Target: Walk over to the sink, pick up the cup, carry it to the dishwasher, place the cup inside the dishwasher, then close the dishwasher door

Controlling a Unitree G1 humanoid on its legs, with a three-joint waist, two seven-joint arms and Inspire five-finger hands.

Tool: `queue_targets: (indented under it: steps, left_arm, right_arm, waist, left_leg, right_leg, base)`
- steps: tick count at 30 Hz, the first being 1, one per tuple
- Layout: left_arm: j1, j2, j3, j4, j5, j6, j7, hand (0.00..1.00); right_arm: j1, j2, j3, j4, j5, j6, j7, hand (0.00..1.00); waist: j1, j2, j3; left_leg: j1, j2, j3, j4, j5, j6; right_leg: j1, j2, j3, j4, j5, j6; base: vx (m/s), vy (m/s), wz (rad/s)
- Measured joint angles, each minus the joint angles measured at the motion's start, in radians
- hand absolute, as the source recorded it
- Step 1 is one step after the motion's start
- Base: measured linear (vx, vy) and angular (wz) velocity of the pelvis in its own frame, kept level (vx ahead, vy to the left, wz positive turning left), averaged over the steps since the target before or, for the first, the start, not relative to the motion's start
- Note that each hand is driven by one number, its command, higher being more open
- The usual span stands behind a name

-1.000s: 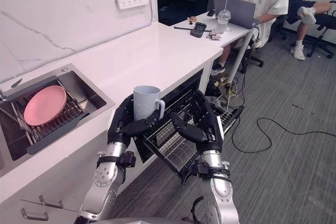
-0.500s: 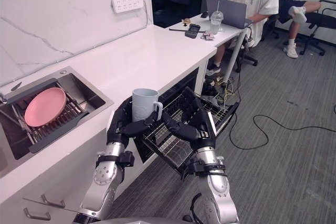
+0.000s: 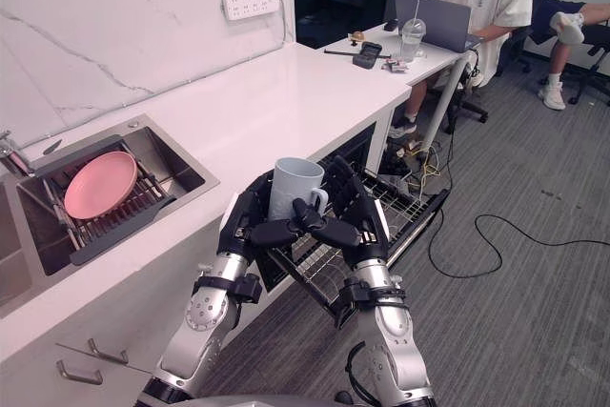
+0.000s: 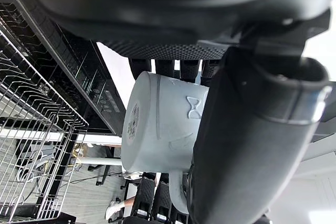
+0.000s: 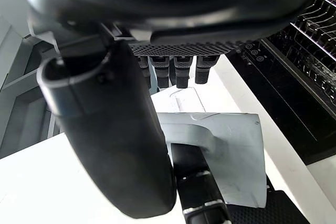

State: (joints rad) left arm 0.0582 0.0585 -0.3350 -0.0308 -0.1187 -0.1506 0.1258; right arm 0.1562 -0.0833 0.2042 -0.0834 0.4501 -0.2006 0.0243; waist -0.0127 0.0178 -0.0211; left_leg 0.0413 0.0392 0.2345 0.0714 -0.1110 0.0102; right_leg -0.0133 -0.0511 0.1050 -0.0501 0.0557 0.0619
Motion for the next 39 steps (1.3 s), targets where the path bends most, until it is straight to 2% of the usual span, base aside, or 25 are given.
queue_targets:
  steps: [4,11,14,18,19,32,33,39]
  left_arm:
    - [0.0,0.001,-0.007,0.0,-0.001,0.0,0.0,0.3]
    - [-0.046,0.054,-0.043,0.038,-0.018,0.0,0.0,0.3]
    - [-0.045,0.089,-0.11,0.043,-0.012,0.002,-0.017,0.3]
    - [-0.046,0.087,-0.109,0.051,-0.005,0.002,-0.018,0.3]
    - [-0.051,0.087,-0.111,0.061,-0.003,0.002,-0.018,0.3]
    - [-0.089,0.128,-0.125,0.085,0.002,0.001,-0.018,0.3]
    - [-0.089,0.129,-0.125,0.085,0.003,0.001,-0.018,0.9]
    - [-0.084,0.115,-0.118,0.063,0.023,0.001,-0.018,0.9]
  right_arm:
    - [0.0,-0.003,0.001,0.001,0.009,0.0,0.0,0.9]
    - [-0.043,-0.043,0.015,0.045,0.079,0.0,0.01,0.9]
    - [-0.096,-0.044,0.047,0.071,0.081,0.0,0.013,0.9]
    - [-0.098,-0.054,0.053,0.079,0.089,0.002,0.014,0.9]
    - [-0.1,-0.057,0.058,0.084,0.107,0.003,0.014,0.3]
    - [-0.144,-0.077,0.047,0.14,0.118,0.023,0.016,0.3]
    - [-0.144,-0.077,0.047,0.14,0.118,0.023,0.018,0.3]
    - [-0.146,-0.068,0.024,0.126,0.114,0.023,0.021,0.3]
  waist:
    - [0.002,-0.001,-0.002]
    - [0.0,-0.007,-0.008]
    - [0.001,-0.008,-0.008]
    - [0.003,-0.019,-0.013]
    - [0.003,-0.022,-0.014]
    - [0.002,-0.038,-0.007]
    - [0.002,-0.039,-0.006]
    - [0.006,-0.045,-0.002]
  left_leg:
    - [-0.005,-0.003,-0.005,0.001,0.001,0.0]
    - [-0.025,-0.005,-0.03,0.007,0.008,0.002]
    - [-0.026,-0.004,-0.032,0.007,0.011,0.001]
    - [-0.028,-0.004,-0.032,0.007,0.011,0.001]
    - [-0.029,-0.005,-0.032,0.009,0.011,0.001]
    - [-0.041,-0.003,-0.032,0.021,0.011,0.001]
    - [-0.042,-0.003,-0.032,0.022,0.011,0.001]
    - [-0.042,-0.004,-0.032,0.021,0.01,0.001]
  right_leg:
    - [-0.002,-0.003,-0.004,0.0,0.0,0.0]
    - [-0.006,-0.008,-0.027,0.0,0.001,-0.001]
    - [-0.006,-0.007,-0.029,0.0,0.002,-0.003]
    - [-0.007,-0.007,-0.029,0.0,0.003,-0.004]
    - [-0.007,-0.008,-0.029,0.0,0.004,-0.003]
    - [-0.015,-0.008,-0.028,0.0,0.01,-0.004]
    - [-0.015,-0.008,-0.028,0.0,0.01,-0.004]
    - [-0.014,-0.008,-0.029,0.0,0.011,-0.003]
  base:
    - [-0.03,-0.011,0.05]
    - [-0.02,-0.018,0.1]
    - [-0.04,-0.022,0.04]
    - [-0.02,-0.007,0.0]
    - [0.0,0.0,0.0]
    - [0.0,-0.001,0.0]
    - [0.0,0.0,0.0]
    - [0.0,0.0,0.0]
